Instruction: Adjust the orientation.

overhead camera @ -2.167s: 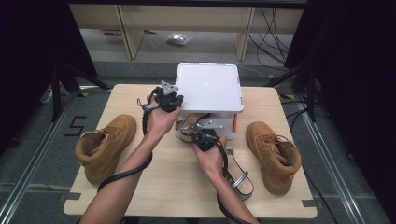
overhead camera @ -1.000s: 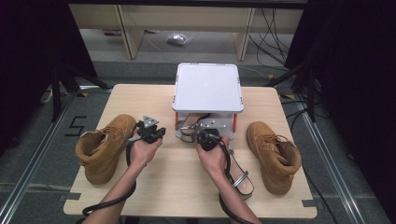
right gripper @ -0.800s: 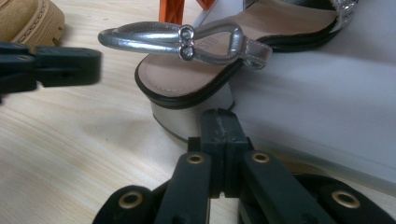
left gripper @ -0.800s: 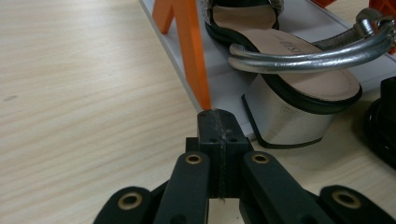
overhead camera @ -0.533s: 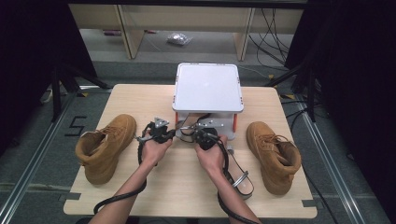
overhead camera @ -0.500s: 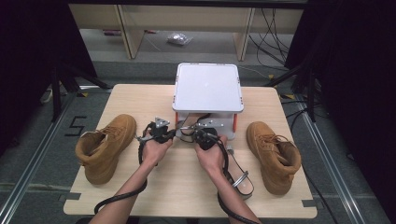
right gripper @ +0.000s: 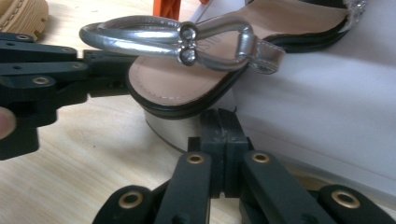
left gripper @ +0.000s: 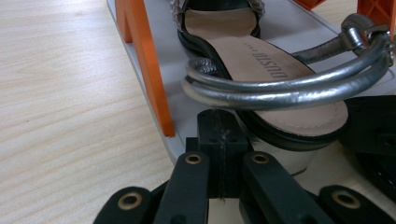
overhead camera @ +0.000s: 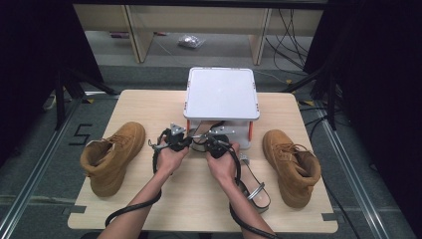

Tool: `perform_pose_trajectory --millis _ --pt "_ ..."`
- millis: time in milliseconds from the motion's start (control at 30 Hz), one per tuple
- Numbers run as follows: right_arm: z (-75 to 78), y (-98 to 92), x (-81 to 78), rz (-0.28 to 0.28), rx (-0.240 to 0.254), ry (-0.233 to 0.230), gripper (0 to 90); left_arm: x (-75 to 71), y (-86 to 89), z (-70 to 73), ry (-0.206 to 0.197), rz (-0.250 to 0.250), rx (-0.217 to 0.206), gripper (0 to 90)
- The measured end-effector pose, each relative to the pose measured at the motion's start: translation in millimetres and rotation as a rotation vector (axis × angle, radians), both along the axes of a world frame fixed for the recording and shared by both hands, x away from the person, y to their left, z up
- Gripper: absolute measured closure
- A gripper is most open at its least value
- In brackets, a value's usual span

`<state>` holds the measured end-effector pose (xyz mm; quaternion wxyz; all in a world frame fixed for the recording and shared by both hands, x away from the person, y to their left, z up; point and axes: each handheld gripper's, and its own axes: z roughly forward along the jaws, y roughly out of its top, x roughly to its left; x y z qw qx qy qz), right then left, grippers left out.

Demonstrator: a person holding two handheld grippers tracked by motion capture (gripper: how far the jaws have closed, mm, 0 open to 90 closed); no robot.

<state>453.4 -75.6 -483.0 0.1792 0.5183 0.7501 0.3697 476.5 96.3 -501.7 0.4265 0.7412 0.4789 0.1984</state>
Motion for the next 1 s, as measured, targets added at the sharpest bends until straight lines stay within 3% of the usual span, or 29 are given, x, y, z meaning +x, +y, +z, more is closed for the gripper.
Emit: perform_pose_trajectory --millis 133,267,400,600,1000 --pt "-1.3 0.2 0.6 0.0 0.002 0.006 90.0 0.0 -0.2 0.7 -0.003 -0.016 0.013 89.7" --pt "-2.7 0.9 1.6 -0.003 0.011 0.006 90.0 0.0 -1.7 -0.1 -0.007 -0.003 -0.011 89.7" --pt "-3.5 2.0 1.2 -0.015 0.016 0.015 90.0 0.0 -0.7 0.6 -0.008 -0.013 0.008 89.7" --pt "-4.8 1.2 2.3 0.008 -0.004 0.005 90.0 0.1 -0.9 0.1 -0.007 -0.011 -0.004 89.7" --pt "-5.1 2.8 2.6 0.021 -0.025 -0.006 90.0 -3.9 -1.0 0.6 -0.013 -0.007 0.012 89.7"
